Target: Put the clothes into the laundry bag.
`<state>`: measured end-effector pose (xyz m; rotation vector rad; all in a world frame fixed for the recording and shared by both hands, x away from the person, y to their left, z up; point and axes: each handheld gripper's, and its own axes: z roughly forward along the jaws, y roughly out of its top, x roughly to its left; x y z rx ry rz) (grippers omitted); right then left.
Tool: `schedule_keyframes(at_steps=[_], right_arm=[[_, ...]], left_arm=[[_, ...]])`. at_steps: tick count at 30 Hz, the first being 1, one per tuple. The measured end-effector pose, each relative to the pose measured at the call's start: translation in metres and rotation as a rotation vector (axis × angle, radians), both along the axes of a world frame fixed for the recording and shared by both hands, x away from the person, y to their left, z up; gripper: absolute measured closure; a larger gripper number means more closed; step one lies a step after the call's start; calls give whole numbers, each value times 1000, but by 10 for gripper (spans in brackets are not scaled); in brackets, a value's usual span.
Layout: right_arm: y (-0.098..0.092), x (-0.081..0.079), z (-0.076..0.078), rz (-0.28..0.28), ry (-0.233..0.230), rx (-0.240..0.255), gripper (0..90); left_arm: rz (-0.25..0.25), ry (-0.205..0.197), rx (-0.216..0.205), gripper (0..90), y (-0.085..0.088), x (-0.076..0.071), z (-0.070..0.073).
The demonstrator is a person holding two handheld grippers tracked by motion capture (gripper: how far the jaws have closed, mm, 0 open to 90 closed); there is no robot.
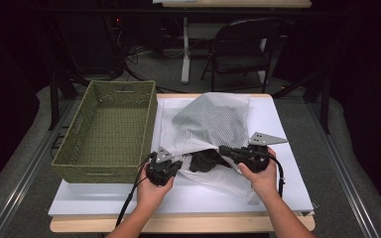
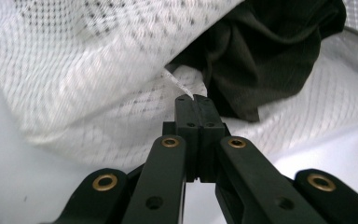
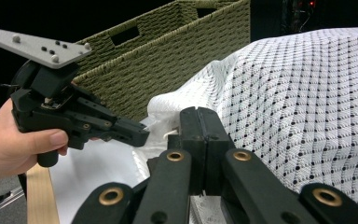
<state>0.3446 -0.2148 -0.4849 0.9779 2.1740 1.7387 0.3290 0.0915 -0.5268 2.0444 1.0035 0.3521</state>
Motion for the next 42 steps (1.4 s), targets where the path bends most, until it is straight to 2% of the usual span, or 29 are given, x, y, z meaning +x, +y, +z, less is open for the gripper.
schedule_keyframes(at_steps=[6,9,15,18,24,28,32,35,38,39,40,42], right_arm=[[2,-1,1,6,-5,-3,900],[2,-2,1,8,-4,-3,900],[4,-3,0,15,0,-8,900],[5,-4,-1,18,0,-16,900],[5,-4,-1,18,0,-18,900],[6,-4,-1,17,0,-18,900],[6,-4,-2,20,-1,-16,900],[6,-3,-2,23,-5,-17,900],[6,-3,-2,23,-5,-15,900],[6,-4,-2,24,-5,-14,900],[6,-3,-2,24,-5,-15,900],[6,-3,-2,22,-5,-16,900]], left_arm=[[-12,19,27,900,11,-13,-4],[-12,44,28,900,15,-18,-11],[-5,83,49,900,16,-19,-24],[-2,74,46,893,15,-20,-23],[-18,45,6,795,13,-22,-6],[-50,34,-54,680,7,-21,4],[-57,36,-69,589,-9,-14,5],[-68,16,-51,519,-23,-7,4],[-71,16,-43,441,-35,1,0],[-62,19,-49,429,-39,3,-2],[-51,2,-36,414,-43,7,-5],[-47,4,-25,394,-49,13,-9]])
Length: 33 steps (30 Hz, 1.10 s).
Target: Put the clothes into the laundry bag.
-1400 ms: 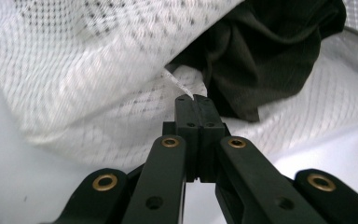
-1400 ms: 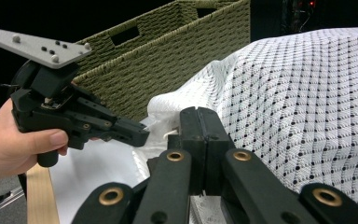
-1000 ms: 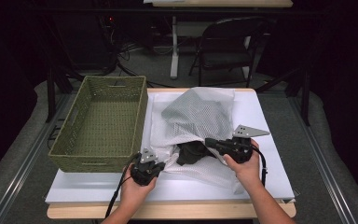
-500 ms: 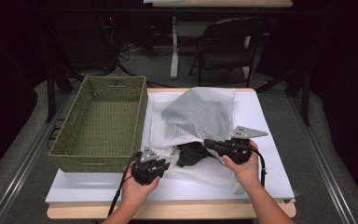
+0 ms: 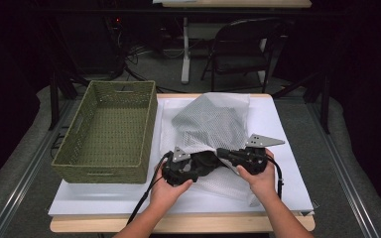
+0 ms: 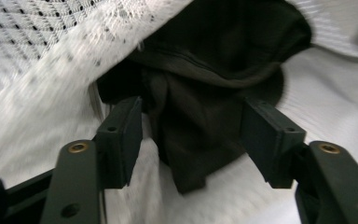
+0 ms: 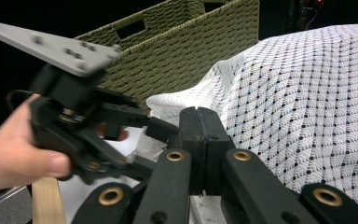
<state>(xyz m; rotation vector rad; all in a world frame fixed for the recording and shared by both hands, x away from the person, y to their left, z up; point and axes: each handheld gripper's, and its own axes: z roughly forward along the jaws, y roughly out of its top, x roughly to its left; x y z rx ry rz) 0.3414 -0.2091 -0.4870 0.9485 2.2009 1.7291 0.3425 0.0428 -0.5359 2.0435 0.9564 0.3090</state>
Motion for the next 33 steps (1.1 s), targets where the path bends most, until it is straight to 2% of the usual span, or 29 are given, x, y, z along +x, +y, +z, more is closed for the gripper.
schedule_keyframes(at_steps=[3,4,9,10,14,15,16,17,19,25,28,31,33], right_arm=[[-1,0,0,-1,2,1,900],[-1,0,0,-2,2,2,900],[-2,0,0,-4,4,2,900],[-2,1,0,-2,5,0,900],[-2,1,0,0,2,0,900],[-2,1,-1,0,4,0,900],[-1,1,-1,0,5,0,900],[-1,0,-1,-2,9,-1,900],[-1,1,-2,-2,7,-1,900],[-2,1,-2,-5,7,-2,900],[-2,1,-2,-6,8,-2,900],[-1,1,-2,-4,10,-4,900],[-2,1,-3,-3,11,-7,900]], left_arm=[[20,19,0,383,-6,9,-7],[16,30,-2,379,-8,11,-9],[-5,37,-11,360,-20,17,-15],[-14,35,5,358,-22,19,-14],[-3,41,23,371,-29,22,-15],[7,47,30,397,-30,22,-15],[19,32,50,416,-31,23,-15],[8,31,57,430,-31,23,-13],[12,21,56,451,-32,23,-10],[-23,39,38,447,-36,26,-6],[-18,43,43,440,-41,29,-7],[-15,56,42,443,-46,33,-9],[-5,81,28,459,-48,37,-14]])
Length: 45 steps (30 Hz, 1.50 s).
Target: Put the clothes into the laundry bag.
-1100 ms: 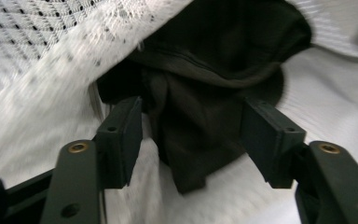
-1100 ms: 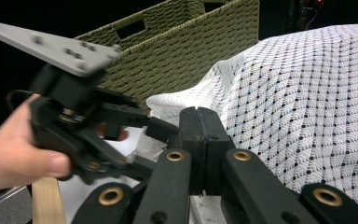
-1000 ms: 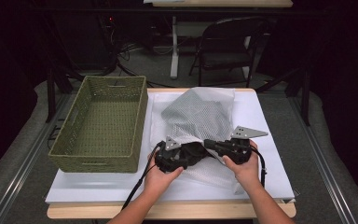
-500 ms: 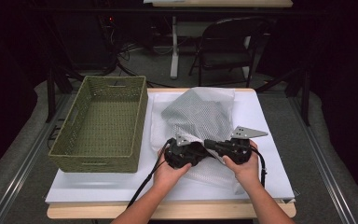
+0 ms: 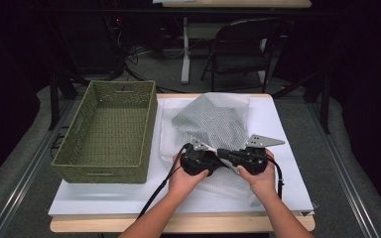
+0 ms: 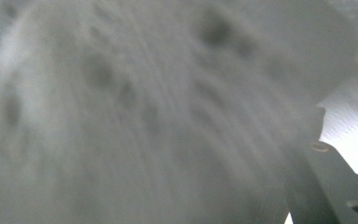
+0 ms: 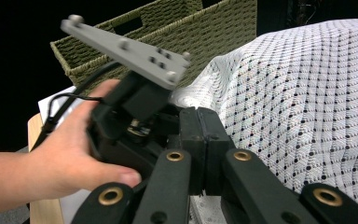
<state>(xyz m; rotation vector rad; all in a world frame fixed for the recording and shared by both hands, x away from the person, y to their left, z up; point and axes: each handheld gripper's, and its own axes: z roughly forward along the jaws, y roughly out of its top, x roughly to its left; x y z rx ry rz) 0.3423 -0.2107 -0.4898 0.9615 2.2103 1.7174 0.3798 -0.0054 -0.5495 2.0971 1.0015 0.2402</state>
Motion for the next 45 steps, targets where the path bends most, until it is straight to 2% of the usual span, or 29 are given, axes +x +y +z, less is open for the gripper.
schedule_keyframes(at_steps=[1,6,10,12,17,23,25,29,31,32,34,35,39,41,45], right_arm=[[0,0,0,-2,4,-2,900],[0,0,-2,-5,8,-9,900],[0,0,-3,-5,5,-9,900],[1,0,-3,-5,7,-10,900],[1,0,-3,0,9,-11,900],[4,-1,-5,9,12,-14,900],[4,-1,-5,10,14,-13,900],[5,-1,-5,15,15,-16,900],[5,-1,-6,17,18,-16,900],[5,-1,-6,17,18,-17,900],[6,-1,-6,18,15,-14,900],[6,-1,-6,19,15,-13,900],[5,-1,-6,12,16,-9,900],[5,0,-6,7,15,-6,900],[3,2,-6,-12,11,2,900]], left_arm=[[8,14,-7,475,-1,1,-3],[9,13,-7,560,-5,5,-12],[3,10,-4,667,-4,6,-13],[1,12,-19,735,-5,6,-14],[6,17,-28,812,-5,6,-13],[34,-7,-59,828,-5,13,-6],[55,-10,-82,829,-6,17,-3],[73,-23,-88,829,-6,24,1],[95,-22,-116,829,-6,31,6],[109,-36,-118,829,-6,33,7],[124,-38,-127,829,-6,39,9],[126,-37,-125,830,-5,42,10],[153,-93,-110,829,-9,49,13],[162,-106,-116,827,-11,51,12],[161,-99,-99,804,-12,53,6]])
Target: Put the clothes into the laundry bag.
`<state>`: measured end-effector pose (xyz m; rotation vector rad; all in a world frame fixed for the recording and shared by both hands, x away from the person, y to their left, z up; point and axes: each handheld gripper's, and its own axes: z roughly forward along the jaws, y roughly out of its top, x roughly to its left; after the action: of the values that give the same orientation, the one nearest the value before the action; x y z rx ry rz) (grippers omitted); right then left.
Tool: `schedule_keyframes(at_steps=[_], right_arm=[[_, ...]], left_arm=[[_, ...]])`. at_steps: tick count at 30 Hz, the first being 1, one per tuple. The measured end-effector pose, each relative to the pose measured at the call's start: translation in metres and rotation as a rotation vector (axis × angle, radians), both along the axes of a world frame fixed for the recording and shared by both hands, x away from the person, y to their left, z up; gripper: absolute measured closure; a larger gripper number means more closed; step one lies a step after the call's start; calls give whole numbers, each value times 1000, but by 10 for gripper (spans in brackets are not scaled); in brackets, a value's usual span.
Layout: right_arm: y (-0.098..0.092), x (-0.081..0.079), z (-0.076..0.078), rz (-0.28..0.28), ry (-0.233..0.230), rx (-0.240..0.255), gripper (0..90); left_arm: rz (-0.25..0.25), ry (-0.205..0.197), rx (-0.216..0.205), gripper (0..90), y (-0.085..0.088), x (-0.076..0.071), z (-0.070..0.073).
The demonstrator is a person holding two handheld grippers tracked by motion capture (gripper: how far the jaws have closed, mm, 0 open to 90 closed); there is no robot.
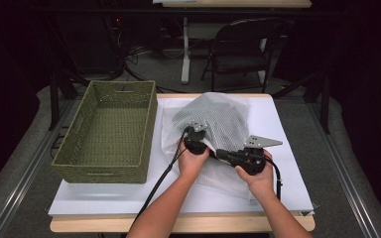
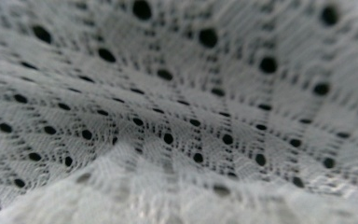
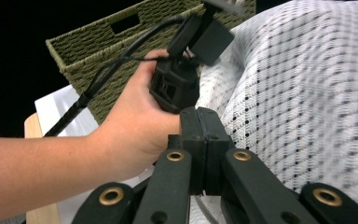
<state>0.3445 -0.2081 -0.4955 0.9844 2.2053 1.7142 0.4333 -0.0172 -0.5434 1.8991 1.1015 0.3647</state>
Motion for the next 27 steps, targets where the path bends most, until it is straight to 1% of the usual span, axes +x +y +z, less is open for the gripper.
schedule_keyframes(at_steps=[1,4,5,7,8,10,11,12,13,15,16,18,19,20,21,22,23,24,25,26,27], right_arm=[[-2,1,0,-11,3,0,900],[-7,4,-1,-32,2,6,900],[-8,5,-1,-39,10,4,900],[-10,6,-2,-47,6,7,900],[-11,6,-2,-47,7,4,900],[-11,6,-2,-49,13,9,900],[-11,6,-2,-50,13,8,900],[-12,6,-1,-50,12,7,900],[-12,6,-1,-50,8,7,900],[-12,7,-1,-47,5,9,900],[-12,6,-1,-50,6,12,900],[-12,6,0,-49,4,17,900],[-12,5,1,-48,0,16,900],[-12,5,1,-47,-2,17,900],[-12,5,2,-49,-1,22,900],[-12,5,2,-48,-1,26,900],[-11,4,2,-46,-1,23,900],[-11,4,2,-45,-2,21,900],[-11,4,3,-44,-2,22,900],[-11,4,3,-43,-4,18,900],[-11,4,3,-48,-5,20,900]], left_arm=[[-4,-1,3,788,0,0,-1],[-26,-2,44,733,1,-2,-2],[-43,2,50,703,1,-4,-2],[-65,6,84,636,2,-8,-1],[-73,16,88,613,3,-10,0],[-95,38,80,562,7,-15,2],[-97,36,71,537,9,-18,4],[-110,34,70,527,12,-21,5],[-116,34,59,517,13,-23,5],[-137,46,66,502,16,-28,7],[-150,46,79,496,18,-30,8],[-160,41,81,481,20,-36,8],[-171,48,82,475,21,-39,8],[-166,46,74,471,23,-42,8],[-180,56,75,463,24,-45,8],[-180,54,73,455,25,-48,7],[-186,51,67,454,26,-50,7],[-195,58,57,447,28,-52,7],[-191,61,39,434,27,-53,5],[-195,66,30,424,27,-53,5],[-200,66,29,420,26,-53,4]])
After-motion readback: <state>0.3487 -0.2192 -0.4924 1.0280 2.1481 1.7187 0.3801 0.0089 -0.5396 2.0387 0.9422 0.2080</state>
